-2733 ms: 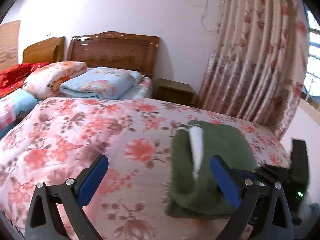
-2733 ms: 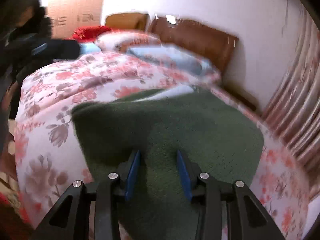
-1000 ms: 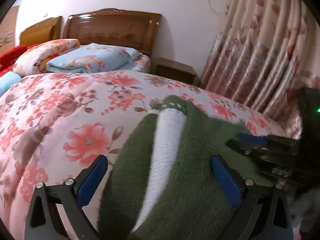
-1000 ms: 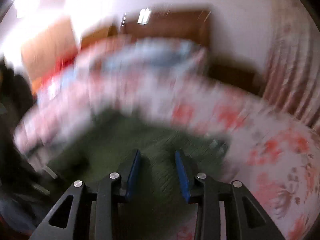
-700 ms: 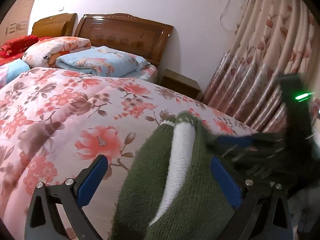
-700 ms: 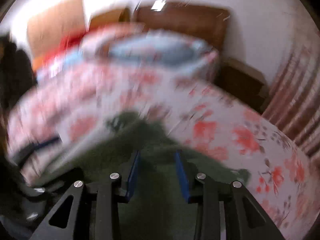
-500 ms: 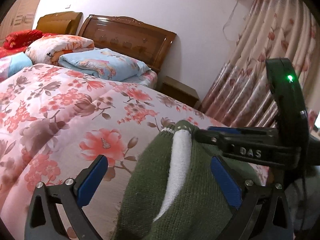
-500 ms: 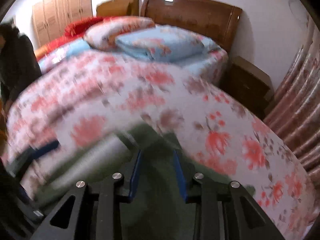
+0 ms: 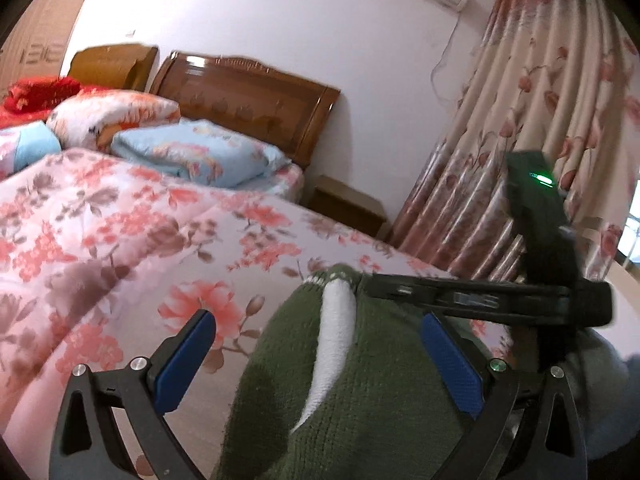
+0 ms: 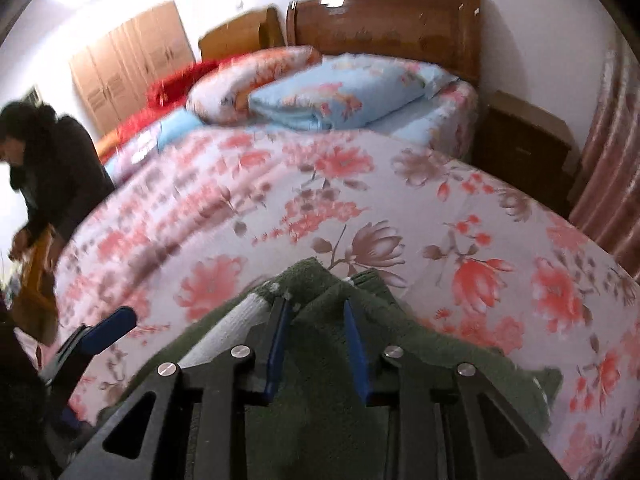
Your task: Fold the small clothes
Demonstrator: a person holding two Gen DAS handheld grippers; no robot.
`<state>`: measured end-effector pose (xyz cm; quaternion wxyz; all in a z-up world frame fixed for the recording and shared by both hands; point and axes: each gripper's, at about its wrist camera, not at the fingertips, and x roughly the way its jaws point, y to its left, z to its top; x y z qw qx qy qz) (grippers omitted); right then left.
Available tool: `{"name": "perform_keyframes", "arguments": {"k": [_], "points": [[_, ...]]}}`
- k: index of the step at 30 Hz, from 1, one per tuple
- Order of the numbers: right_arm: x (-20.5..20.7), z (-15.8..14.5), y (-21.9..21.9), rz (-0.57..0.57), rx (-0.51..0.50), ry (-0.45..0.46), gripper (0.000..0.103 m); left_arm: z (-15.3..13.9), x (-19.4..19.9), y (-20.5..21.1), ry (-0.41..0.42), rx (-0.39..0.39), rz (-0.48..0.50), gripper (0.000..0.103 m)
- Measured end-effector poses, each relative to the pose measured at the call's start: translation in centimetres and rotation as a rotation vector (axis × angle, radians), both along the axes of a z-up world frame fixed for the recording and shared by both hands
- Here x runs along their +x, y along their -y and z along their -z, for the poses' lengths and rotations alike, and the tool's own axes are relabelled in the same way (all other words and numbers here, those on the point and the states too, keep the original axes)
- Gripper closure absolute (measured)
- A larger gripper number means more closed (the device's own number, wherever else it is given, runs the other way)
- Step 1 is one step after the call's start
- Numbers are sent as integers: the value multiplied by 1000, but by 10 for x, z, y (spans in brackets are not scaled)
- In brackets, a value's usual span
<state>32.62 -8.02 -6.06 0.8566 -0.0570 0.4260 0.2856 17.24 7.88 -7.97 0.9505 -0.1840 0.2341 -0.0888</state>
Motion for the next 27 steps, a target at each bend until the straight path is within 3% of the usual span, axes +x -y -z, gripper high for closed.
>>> {"name": "perform_keyframes", "arguments": {"k": [5,7,10,11,14,17,18,20,23,25,27], "points": [[-69,-20,49,149,54,74,73,-5,-7,0,39,4,-9,0],[-110,-13,59,156,14,103,73,-5,-6,6,27,31,2,0],[-145,8,58,147,-79,125,73,-1,-2,20,-16,121,4,0],[-159,10,58,147,-112,195,73,-2,-3,26,-41,166,-3,0],[-169,4,64,215,-94,142,73,-6,-24,32,-19,222,1,0],[-183,-11,56,197,-79,220,73,0,-30,45,-59,328,21,0],[-182,-8,50,188,-79,218,72,5,-27,49,-90,371,27,0],[-177,9,43,165,-125,131,71,11,-27,49,-133,425,32,0],[-191,14,33,141,-205,173,71,-2,-48,31,-95,401,9,0],[-200,9,36,121,-180,127,71,-13,-62,19,-63,381,-1,0],[-218,-2,40,109,-141,157,71,-29,-82,5,-8,359,-23,0]]}}
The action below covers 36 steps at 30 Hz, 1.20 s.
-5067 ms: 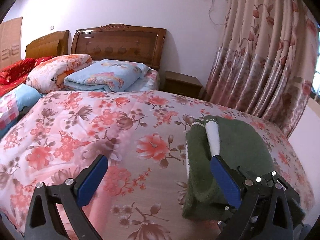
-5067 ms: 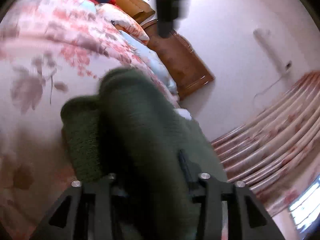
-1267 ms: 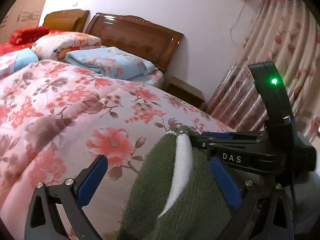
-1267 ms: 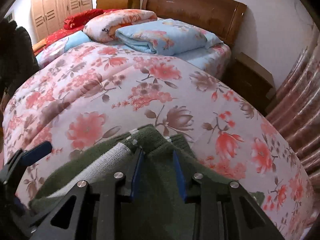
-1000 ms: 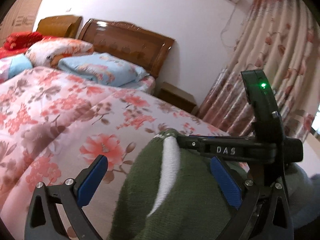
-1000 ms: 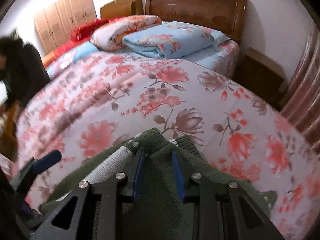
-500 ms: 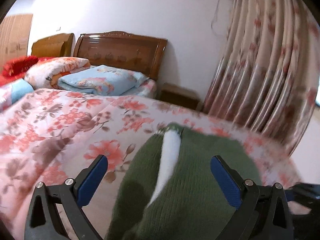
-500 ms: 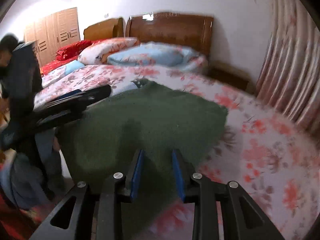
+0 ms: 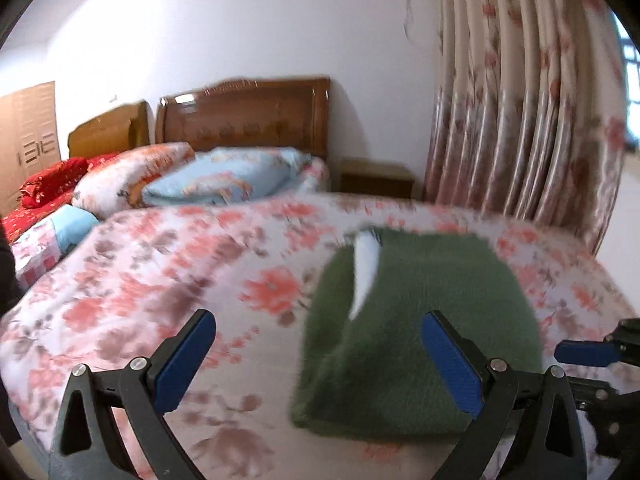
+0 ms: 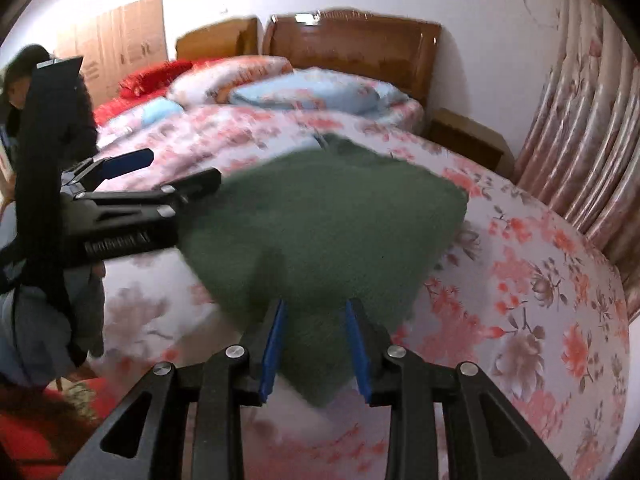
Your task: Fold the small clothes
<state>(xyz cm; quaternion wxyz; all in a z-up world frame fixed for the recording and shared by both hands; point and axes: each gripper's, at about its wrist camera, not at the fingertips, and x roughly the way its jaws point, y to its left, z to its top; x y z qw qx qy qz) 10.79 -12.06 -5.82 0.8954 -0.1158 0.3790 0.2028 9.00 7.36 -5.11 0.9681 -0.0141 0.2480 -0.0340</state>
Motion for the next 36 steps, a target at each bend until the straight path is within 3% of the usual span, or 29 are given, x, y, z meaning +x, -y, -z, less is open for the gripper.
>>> {"name": "perform_keyframes", "arguments": {"k": [2,7,11,13,20,28,31,36], "points": [[-17,-12,2,-5,30,51,71,-16,-19,-11,54,2,-11,0],[-55,-51,12,23,146,226,70,-43,-42,-33,90,-10,-91,0],[-72,-70,21,70,211,352,62,-47,-43,-44,89,-71,-110,0],[-72,-71,21,91,215,371,51,-44,-40,-41,71,-57,-109,0],[-53,-37,12,94,186,216,51,-32,-38,-26,30,-15,-73,0],[-46,16,-29,-157,202,-37,51,-14,-25,-26,-42,18,-90,0],[-38,38,-34,-128,164,-81,51,-8,-20,-25,-58,39,-92,0],[-26,51,-15,2,134,-72,55,1,-12,-22,-88,56,-88,0]]}}
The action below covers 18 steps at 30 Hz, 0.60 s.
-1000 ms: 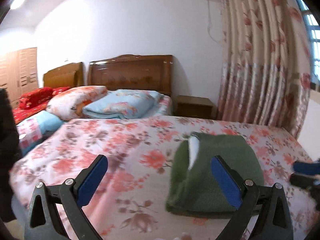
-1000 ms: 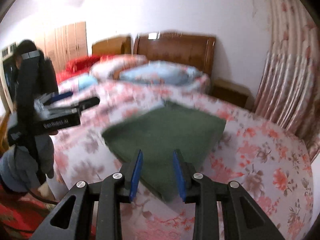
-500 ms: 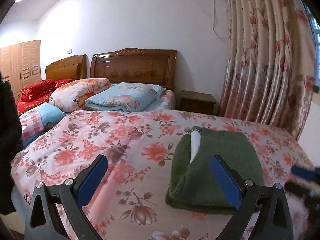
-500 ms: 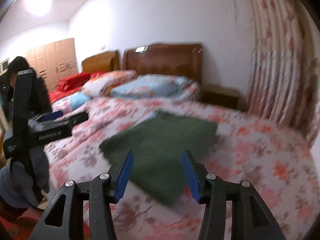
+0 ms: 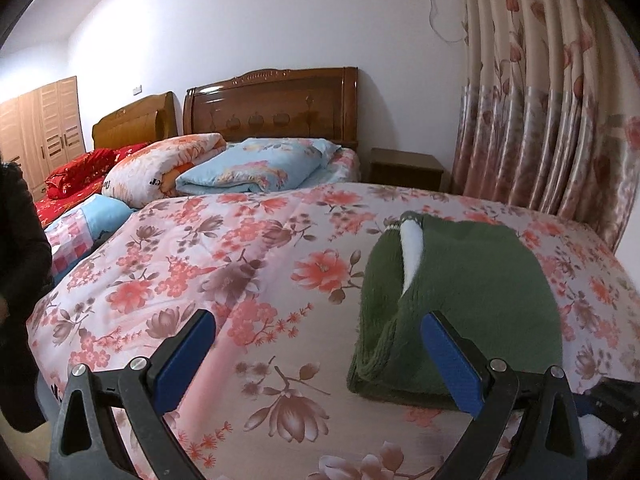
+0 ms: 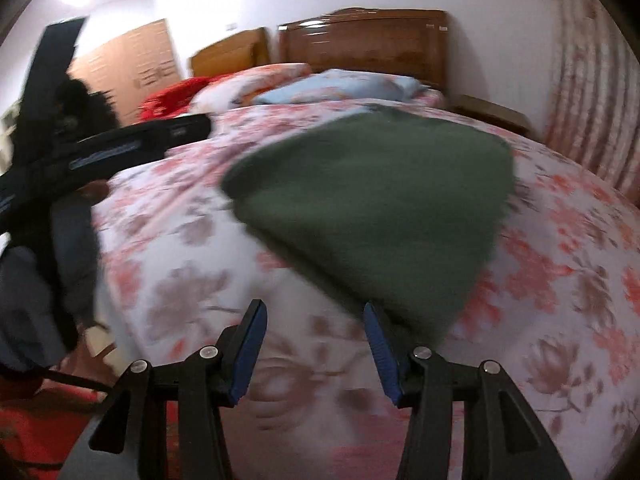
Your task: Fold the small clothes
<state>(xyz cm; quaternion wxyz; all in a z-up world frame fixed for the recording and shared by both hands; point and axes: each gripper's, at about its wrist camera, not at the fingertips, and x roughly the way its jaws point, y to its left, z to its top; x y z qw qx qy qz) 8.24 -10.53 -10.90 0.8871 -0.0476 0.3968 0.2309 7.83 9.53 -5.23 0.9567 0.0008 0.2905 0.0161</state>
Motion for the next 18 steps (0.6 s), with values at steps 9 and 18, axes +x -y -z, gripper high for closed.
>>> {"name": "perform_keyframes", "arguments": {"k": [9,18], "points": [[6,-2,28,88,10,-2,63,8,5,15,-27,38,38,0],[6,-5,44,123,1,2,64,8,21,52,-37,96,114,0]]}}
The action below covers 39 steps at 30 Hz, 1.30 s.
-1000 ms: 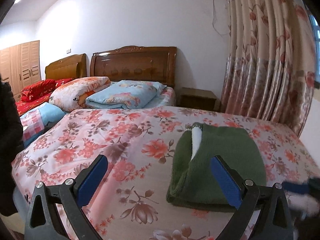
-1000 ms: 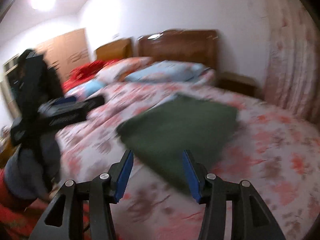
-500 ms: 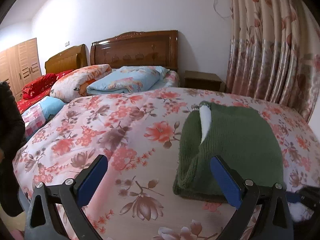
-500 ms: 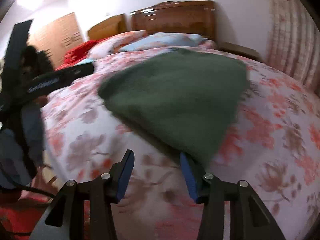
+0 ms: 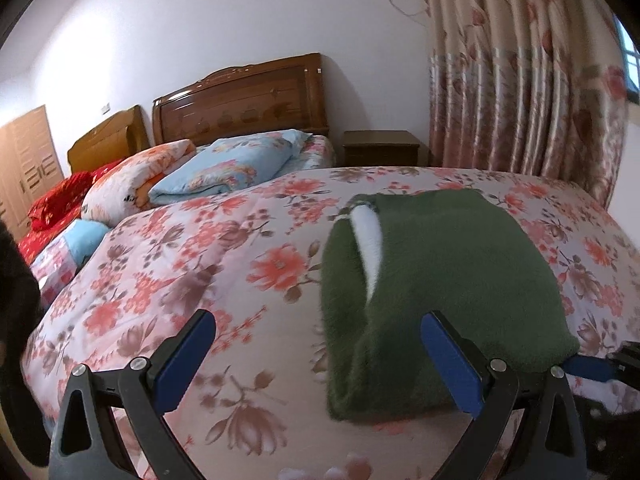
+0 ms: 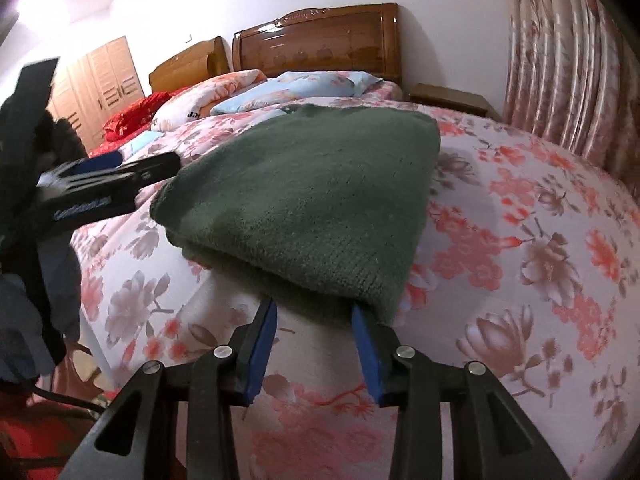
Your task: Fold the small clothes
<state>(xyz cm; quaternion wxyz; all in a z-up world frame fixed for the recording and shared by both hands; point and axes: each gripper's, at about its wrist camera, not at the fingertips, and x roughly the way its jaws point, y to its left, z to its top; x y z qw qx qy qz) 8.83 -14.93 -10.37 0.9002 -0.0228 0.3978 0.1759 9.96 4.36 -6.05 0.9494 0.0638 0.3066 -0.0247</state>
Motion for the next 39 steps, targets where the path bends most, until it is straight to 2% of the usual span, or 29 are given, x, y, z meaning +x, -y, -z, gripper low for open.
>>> {"name": "perform_keyframes", "arguments": {"k": [5,9,12,15,18,20,21,22,28,33,36,39], "points": [[-7,-5,4,-20,-14,-39,64,-6,15,25,1,53,44,0],[-22,-35,13,2,36,69,64,-13,30,36,3,41,60,0],[-13,-51,9,69,0,164,62,-12,54,45,-58,18,69,0],[10,-50,0,132,-62,202,62,-4,72,52,-106,15,68,0],[36,-29,-9,154,-99,162,62,18,83,54,-153,67,76,0],[44,-13,-14,143,-151,105,59,22,79,44,-132,8,91,0],[37,-12,-15,136,-154,150,58,24,78,39,-138,-18,94,0],[35,-12,-16,127,-153,150,58,25,79,35,-145,-43,102,0],[35,-10,0,131,-82,112,58,28,81,27,-175,-112,115,0],[35,-41,-6,121,-66,212,58,32,84,21,-205,-176,117,0],[47,-42,-19,106,-124,223,58,34,85,19,-210,-194,119,0],[58,-22,-25,97,-177,176,57,36,88,13,-229,-233,141,0]]}}
